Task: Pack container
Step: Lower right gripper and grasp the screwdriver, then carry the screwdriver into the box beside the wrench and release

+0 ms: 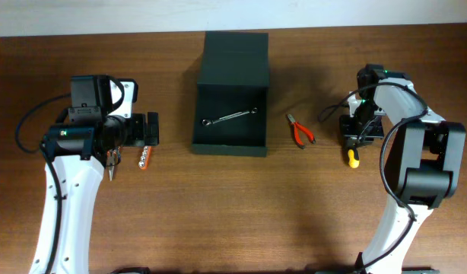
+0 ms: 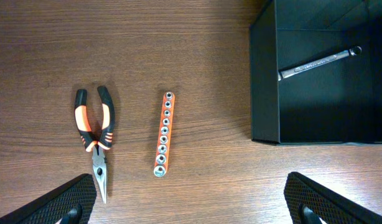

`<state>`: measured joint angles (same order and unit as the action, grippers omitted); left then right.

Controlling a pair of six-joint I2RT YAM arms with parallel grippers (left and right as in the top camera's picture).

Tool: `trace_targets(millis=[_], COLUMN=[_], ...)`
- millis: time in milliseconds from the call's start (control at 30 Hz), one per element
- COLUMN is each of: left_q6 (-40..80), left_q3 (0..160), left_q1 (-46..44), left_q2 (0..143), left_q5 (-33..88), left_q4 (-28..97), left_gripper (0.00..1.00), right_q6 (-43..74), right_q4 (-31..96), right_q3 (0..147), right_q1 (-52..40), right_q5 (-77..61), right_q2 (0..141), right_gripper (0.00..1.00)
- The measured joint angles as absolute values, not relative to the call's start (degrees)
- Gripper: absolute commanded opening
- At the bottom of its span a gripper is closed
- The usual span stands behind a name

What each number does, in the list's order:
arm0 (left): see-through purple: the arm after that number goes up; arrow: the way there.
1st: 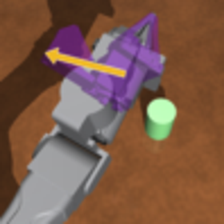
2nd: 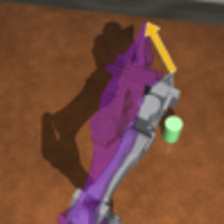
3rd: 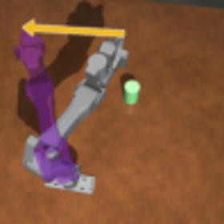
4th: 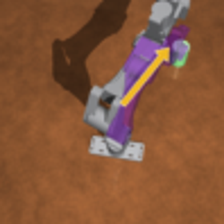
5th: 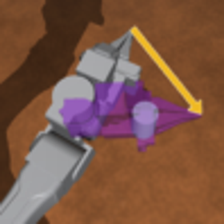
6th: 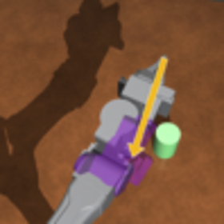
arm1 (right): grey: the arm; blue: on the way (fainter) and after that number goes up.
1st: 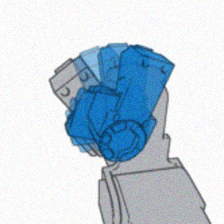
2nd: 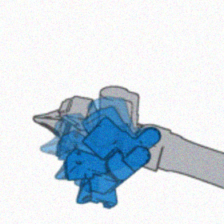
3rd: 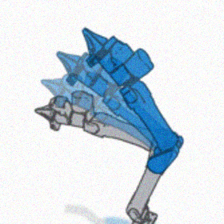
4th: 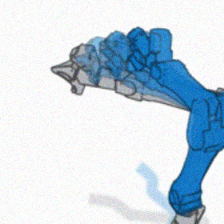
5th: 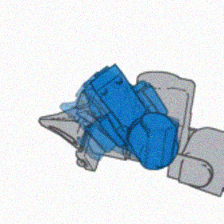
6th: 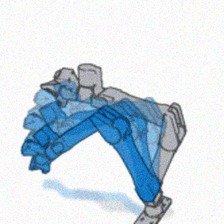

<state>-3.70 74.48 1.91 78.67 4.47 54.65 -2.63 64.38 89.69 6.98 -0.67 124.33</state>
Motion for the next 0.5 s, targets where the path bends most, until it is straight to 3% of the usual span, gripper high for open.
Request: trace_targets(millis=[500], left_q6=[-3.7], left_q3=[74.48], left_q1=[1.91], left_q2=[78.67], left_q5=[4.47], left_q4=[54.65], left_gripper=[0.99], right_q6=[-2.59], right_q4=[72.84], right_q3=[94.96], right_q1=[6.98], right_q5=[-3.55], right_q2=[124.2], right_gripper=[0.04])
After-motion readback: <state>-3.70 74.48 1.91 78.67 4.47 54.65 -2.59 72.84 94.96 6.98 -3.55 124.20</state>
